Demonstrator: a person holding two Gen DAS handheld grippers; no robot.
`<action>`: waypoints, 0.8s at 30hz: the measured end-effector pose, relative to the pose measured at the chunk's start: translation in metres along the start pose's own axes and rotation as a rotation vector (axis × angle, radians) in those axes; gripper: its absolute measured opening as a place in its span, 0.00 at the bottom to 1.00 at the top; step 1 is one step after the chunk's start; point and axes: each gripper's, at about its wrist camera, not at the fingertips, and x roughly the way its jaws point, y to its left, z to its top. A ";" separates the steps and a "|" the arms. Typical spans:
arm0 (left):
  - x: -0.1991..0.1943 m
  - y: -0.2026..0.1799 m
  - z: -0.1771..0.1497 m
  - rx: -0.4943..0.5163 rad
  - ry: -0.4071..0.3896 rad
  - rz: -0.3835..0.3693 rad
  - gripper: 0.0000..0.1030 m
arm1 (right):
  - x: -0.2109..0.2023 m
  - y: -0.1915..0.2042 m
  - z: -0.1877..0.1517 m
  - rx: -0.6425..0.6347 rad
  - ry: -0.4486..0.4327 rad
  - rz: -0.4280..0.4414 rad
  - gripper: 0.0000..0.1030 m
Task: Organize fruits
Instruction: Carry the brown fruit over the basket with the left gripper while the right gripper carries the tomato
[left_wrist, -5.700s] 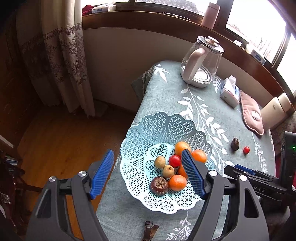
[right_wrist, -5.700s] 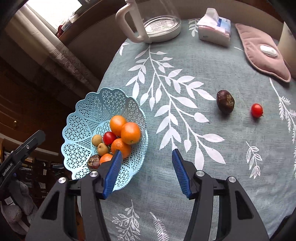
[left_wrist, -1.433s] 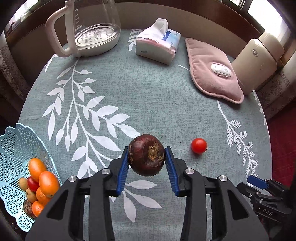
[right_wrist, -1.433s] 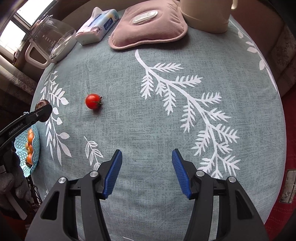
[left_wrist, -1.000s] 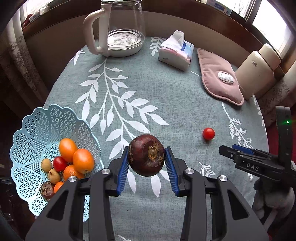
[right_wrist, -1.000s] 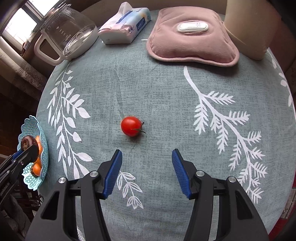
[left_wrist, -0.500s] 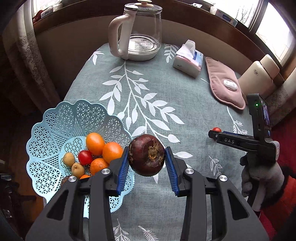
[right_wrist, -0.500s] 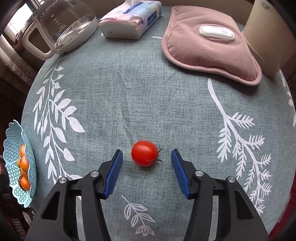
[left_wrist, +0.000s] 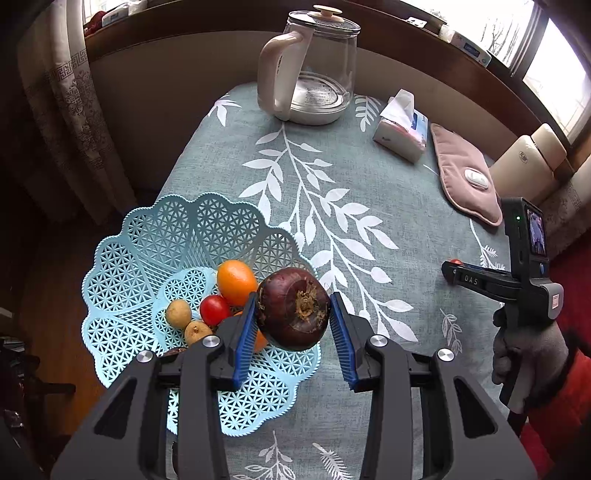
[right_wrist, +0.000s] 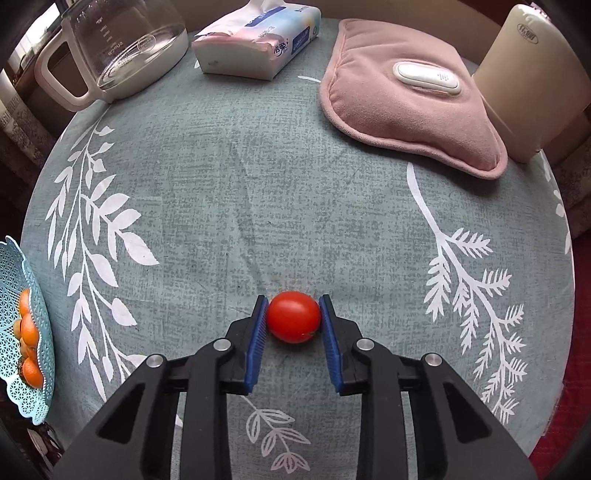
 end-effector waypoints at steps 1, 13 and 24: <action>-0.001 0.002 0.000 -0.001 -0.003 0.001 0.38 | -0.005 -0.002 -0.008 0.004 -0.003 0.004 0.28; -0.018 0.030 -0.005 -0.039 -0.034 0.016 0.38 | -0.049 0.001 -0.043 0.032 -0.022 0.079 0.28; -0.034 0.062 -0.012 -0.078 -0.063 0.044 0.38 | -0.085 0.026 -0.058 -0.007 -0.052 0.144 0.28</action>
